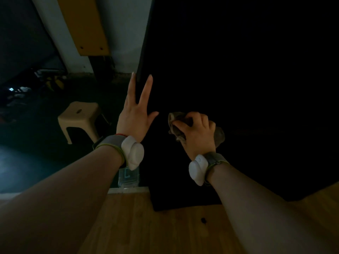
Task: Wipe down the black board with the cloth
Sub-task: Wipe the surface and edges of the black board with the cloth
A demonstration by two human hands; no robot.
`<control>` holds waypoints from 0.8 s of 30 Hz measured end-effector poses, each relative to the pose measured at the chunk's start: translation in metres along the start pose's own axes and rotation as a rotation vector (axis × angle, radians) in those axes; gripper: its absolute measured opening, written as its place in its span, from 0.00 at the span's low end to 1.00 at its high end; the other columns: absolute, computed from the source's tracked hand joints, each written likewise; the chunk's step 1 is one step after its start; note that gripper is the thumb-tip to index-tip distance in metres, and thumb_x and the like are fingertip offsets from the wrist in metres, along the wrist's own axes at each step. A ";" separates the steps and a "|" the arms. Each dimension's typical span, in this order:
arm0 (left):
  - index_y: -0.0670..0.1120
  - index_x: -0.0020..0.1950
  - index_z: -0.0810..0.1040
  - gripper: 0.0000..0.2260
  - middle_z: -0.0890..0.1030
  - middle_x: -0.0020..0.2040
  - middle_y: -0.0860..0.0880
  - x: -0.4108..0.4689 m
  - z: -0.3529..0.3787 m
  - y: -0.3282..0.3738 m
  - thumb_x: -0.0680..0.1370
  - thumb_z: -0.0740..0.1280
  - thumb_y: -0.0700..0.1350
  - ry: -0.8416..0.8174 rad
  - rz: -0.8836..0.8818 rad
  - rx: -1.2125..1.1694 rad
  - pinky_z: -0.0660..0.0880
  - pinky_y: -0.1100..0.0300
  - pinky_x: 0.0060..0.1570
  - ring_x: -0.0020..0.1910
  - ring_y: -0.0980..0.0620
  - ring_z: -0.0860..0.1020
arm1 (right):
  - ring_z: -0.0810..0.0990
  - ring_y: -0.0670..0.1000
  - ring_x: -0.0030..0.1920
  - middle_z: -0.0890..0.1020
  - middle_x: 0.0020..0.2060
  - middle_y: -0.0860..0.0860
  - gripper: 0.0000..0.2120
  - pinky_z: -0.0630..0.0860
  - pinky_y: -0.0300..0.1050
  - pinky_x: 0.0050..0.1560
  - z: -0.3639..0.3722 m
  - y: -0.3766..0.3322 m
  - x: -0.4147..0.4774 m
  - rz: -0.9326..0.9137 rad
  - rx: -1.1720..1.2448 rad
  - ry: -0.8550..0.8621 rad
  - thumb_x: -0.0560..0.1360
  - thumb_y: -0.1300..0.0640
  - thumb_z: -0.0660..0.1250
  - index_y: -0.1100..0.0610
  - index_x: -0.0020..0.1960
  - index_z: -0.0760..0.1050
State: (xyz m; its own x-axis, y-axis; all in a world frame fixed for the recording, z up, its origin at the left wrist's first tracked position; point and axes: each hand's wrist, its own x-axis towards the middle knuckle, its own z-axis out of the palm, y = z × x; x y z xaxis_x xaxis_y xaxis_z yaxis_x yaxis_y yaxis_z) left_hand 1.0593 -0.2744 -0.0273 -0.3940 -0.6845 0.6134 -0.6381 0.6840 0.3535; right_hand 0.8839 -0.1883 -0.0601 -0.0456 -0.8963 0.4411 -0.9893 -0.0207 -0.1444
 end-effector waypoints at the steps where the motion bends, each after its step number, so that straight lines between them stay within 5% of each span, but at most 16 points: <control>1: 0.64 0.74 0.36 0.47 0.39 0.77 0.46 -0.004 0.001 -0.004 0.74 0.70 0.45 -0.012 0.006 -0.011 0.70 0.46 0.60 0.74 0.37 0.55 | 0.57 0.58 0.71 0.62 0.72 0.54 0.20 0.53 0.56 0.67 0.001 0.003 -0.002 -0.021 -0.021 -0.043 0.81 0.46 0.56 0.41 0.73 0.62; 3: 0.66 0.72 0.34 0.48 0.38 0.77 0.46 -0.012 0.006 -0.009 0.74 0.70 0.45 -0.053 -0.020 -0.041 0.70 0.46 0.61 0.73 0.36 0.57 | 0.55 0.57 0.72 0.60 0.72 0.53 0.21 0.53 0.56 0.68 -0.001 0.009 -0.004 -0.054 -0.062 -0.126 0.81 0.44 0.56 0.40 0.74 0.59; 5: 0.68 0.70 0.32 0.48 0.37 0.77 0.47 -0.017 0.011 -0.012 0.74 0.70 0.44 -0.079 -0.066 -0.069 0.75 0.48 0.50 0.68 0.34 0.66 | 0.58 0.59 0.70 0.62 0.71 0.55 0.22 0.55 0.56 0.66 -0.008 0.007 -0.006 -0.047 -0.030 -0.112 0.80 0.45 0.58 0.41 0.73 0.62; 8: 0.68 0.71 0.33 0.46 0.40 0.76 0.48 -0.017 0.018 -0.017 0.75 0.69 0.45 -0.047 -0.079 -0.068 0.71 0.59 0.36 0.56 0.32 0.75 | 0.71 0.69 0.60 0.70 0.63 0.60 0.19 0.65 0.64 0.58 -0.035 -0.005 0.000 -0.049 0.166 0.216 0.74 0.54 0.69 0.52 0.65 0.75; 12: 0.67 0.72 0.35 0.46 0.42 0.76 0.48 -0.017 0.024 -0.021 0.74 0.69 0.45 -0.012 -0.094 -0.027 0.64 0.66 0.32 0.52 0.32 0.77 | 0.69 0.67 0.60 0.69 0.62 0.58 0.19 0.69 0.69 0.58 -0.066 -0.009 0.032 0.010 0.199 0.597 0.73 0.52 0.65 0.57 0.61 0.78; 18: 0.65 0.73 0.35 0.47 0.43 0.77 0.43 -0.017 0.023 -0.017 0.74 0.70 0.45 -0.017 -0.085 0.008 0.67 0.64 0.34 0.50 0.33 0.78 | 0.73 0.75 0.58 0.77 0.57 0.68 0.19 0.70 0.73 0.55 -0.036 -0.010 0.027 0.016 0.132 0.465 0.70 0.56 0.73 0.58 0.60 0.79; 24: 0.66 0.72 0.34 0.46 0.44 0.77 0.41 -0.016 0.021 -0.014 0.75 0.69 0.44 -0.020 -0.085 -0.008 0.68 0.59 0.33 0.49 0.33 0.77 | 0.67 0.64 0.58 0.76 0.58 0.64 0.18 0.72 0.70 0.51 -0.002 -0.005 0.008 0.009 0.176 0.331 0.70 0.51 0.71 0.54 0.58 0.81</control>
State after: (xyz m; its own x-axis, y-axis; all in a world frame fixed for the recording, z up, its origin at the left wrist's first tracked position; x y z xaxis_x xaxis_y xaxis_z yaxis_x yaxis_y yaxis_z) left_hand 1.0604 -0.2778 -0.0572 -0.3520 -0.7450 0.5666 -0.6644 0.6253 0.4095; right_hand 0.8884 -0.1942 -0.0546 -0.1252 -0.7059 0.6972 -0.9511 -0.1147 -0.2869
